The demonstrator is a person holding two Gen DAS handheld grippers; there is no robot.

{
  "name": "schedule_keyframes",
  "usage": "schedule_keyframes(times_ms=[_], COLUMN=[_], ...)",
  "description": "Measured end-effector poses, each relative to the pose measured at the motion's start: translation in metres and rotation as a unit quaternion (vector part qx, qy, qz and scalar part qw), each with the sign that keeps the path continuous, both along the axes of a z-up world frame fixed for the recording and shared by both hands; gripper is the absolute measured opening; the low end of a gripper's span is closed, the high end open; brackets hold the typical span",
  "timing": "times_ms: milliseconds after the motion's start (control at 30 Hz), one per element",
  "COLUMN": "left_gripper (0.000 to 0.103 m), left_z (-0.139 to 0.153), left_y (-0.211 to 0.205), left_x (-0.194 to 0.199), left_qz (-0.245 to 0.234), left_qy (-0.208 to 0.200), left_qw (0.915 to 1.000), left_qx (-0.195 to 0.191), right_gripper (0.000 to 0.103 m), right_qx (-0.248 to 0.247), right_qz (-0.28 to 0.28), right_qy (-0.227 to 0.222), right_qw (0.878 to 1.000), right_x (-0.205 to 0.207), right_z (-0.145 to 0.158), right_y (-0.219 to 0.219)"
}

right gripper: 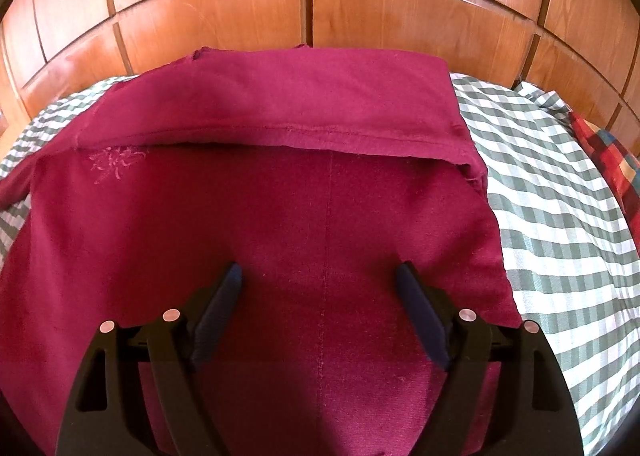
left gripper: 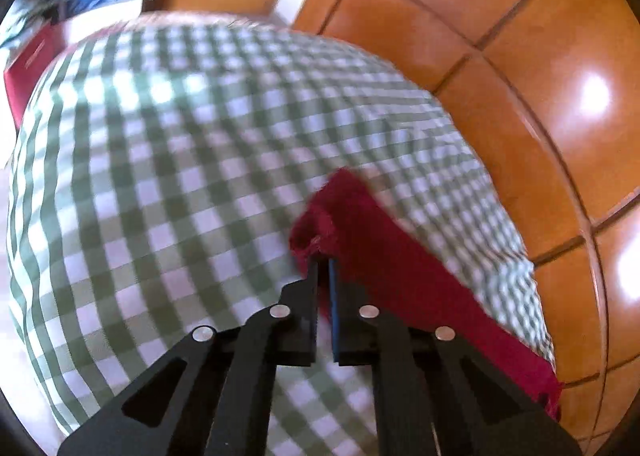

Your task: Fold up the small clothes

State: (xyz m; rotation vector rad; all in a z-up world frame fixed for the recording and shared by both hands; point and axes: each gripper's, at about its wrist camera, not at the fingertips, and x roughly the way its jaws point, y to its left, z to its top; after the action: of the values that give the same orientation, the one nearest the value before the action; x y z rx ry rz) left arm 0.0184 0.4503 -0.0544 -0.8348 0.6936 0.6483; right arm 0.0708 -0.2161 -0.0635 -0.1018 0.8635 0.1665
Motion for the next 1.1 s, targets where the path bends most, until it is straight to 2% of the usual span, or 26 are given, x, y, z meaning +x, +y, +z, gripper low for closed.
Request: schedule_keyframes(times_ms=[67,200,333,400,500,533,667,733,767,833,867,900,1000,1067,1100], left_gripper=[0.0,0.0,0.0,0.0,0.0,0.0,0.0,0.0,0.0,0.007,0.023,0.031,0.031,0.031,0.031], left_z=[0.018,0.058,0.085,0.09,0.086,0.079,0.045,0.028,0.023,0.019,0.019,0.019,0.017,0.009,0.005], left_y=[-0.016,-0.068,-0.141,-0.175,-0.234,-0.255,-0.316,-0.34,-0.346,-0.351,-0.351,-0.348,-0.337,-0.331,-0.331], left_x=[0.006,0.022,0.043,0.051,0.064,0.071,0.086,0.09,0.09,0.08,0.074,0.064,0.037,0.022,0.017], left_qz=[-0.029,-0.096,-0.179,-0.215,-0.274,-0.298,-0.356,-0.375,-0.38,-0.383,-0.382,-0.373,-0.364,-0.359,-0.359], left_qy=[-0.027,-0.073,-0.105,-0.114,-0.111,-0.105,-0.067,-0.043,-0.036,-0.035,-0.037,-0.043,-0.052,-0.044,-0.039], left_qw=[0.9992,0.9916,0.9754,0.9668,0.9513,0.9454,0.9302,0.9238,0.9223,0.9217,0.9223,0.9259,0.9283,0.9298,0.9295], left_qx=[0.011,0.046,0.072,0.078,0.087,0.08,0.061,0.063,0.062,0.05,0.045,0.042,0.053,0.068,0.073], right_gripper=[0.079,0.08,0.08,0.08,0.08,0.08,0.08,0.08,0.08,0.08,0.08,0.08,0.079,0.069,0.065], right_qx=[0.0,0.001,0.006,0.008,0.015,0.017,0.025,0.029,0.031,0.033,0.034,0.033,0.045,0.103,0.143], right_qz=[0.0,0.0,0.0,0.0,0.001,0.001,0.002,0.002,0.002,0.003,0.003,0.004,0.013,0.036,0.057], right_qy=[0.0,-0.002,-0.002,-0.002,-0.002,-0.002,-0.002,-0.001,-0.001,0.0,0.001,0.002,0.014,0.029,0.042], right_qw=[1.0,1.0,1.0,1.0,1.0,1.0,1.0,1.0,1.0,0.999,0.999,0.999,0.999,0.994,0.987], right_x=[0.0,-0.001,-0.002,-0.002,-0.001,-0.001,-0.001,-0.001,-0.001,-0.001,0.0,0.0,0.004,0.01,0.014], right_z=[0.0,-0.001,-0.001,-0.001,-0.001,-0.001,-0.001,-0.001,-0.001,0.0,0.0,0.0,0.009,0.022,0.03], right_y=[0.0,0.001,0.0,-0.001,-0.003,-0.003,-0.005,-0.006,-0.007,-0.007,-0.007,-0.007,-0.005,0.0,0.008])
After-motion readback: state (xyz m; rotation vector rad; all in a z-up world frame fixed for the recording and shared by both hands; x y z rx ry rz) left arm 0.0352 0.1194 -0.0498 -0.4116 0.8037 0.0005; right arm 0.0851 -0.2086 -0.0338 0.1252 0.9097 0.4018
